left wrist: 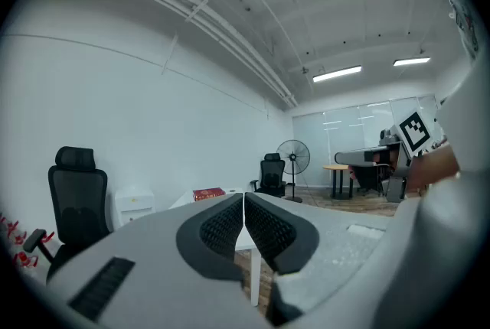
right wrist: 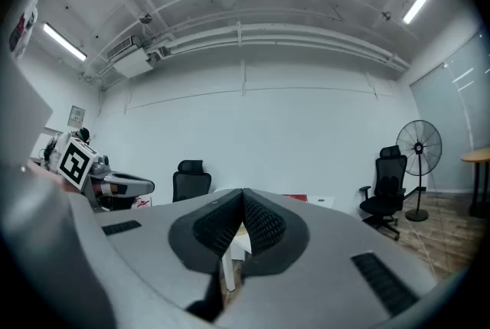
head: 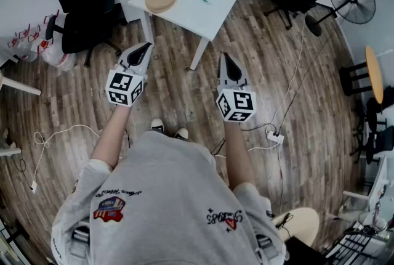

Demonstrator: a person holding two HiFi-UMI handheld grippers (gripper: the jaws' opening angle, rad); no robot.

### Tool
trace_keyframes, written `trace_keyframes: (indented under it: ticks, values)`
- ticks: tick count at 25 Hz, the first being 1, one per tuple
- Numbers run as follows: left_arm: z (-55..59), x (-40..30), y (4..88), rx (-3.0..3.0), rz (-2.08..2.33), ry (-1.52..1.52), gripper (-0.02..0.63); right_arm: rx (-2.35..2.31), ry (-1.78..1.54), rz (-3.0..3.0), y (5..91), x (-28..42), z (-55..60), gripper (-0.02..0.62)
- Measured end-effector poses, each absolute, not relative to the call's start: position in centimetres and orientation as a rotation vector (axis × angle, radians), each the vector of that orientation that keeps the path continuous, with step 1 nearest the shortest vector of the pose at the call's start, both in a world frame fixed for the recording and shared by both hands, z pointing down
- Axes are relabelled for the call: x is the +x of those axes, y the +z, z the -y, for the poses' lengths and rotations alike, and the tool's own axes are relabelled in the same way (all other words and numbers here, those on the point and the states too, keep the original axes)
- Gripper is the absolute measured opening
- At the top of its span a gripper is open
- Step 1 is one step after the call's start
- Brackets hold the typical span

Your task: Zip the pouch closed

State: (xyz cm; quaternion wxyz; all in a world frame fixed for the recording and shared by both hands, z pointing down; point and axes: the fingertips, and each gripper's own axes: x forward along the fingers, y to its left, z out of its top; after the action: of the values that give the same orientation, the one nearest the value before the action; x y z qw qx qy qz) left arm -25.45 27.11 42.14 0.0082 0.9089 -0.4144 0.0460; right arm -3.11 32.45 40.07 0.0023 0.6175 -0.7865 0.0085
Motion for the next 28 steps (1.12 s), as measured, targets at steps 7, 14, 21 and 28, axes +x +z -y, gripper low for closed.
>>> trace_keyframes:
  ticks: [7, 14, 21, 28]
  values:
    - [-27.8, -24.4, 43.0, 2.841, 1.248, 0.156, 0.171, 1.942, 0.024, 2.500, 40.7, -3.3, -32.7, 0.142]
    - [-27.5, -23.9, 43.6, 2.823, 1.281, 0.160, 0.345, 2.073, -0.042, 2.410, 40.9, -1.6, -32.3, 0.400]
    - [-26.9, -21.8, 44.6, 2.824, 1.255, 0.190, 0.350, 2.063, -0.019, 2.402, 42.2, -0.1, -32.1, 0.403]
    - [-27.2, -19.0, 45.1, 2.804, 1.264, 0.195, 0.350, 2.033, 0.003, 2.420, 42.8, 2.3, -32.0, 0.403]
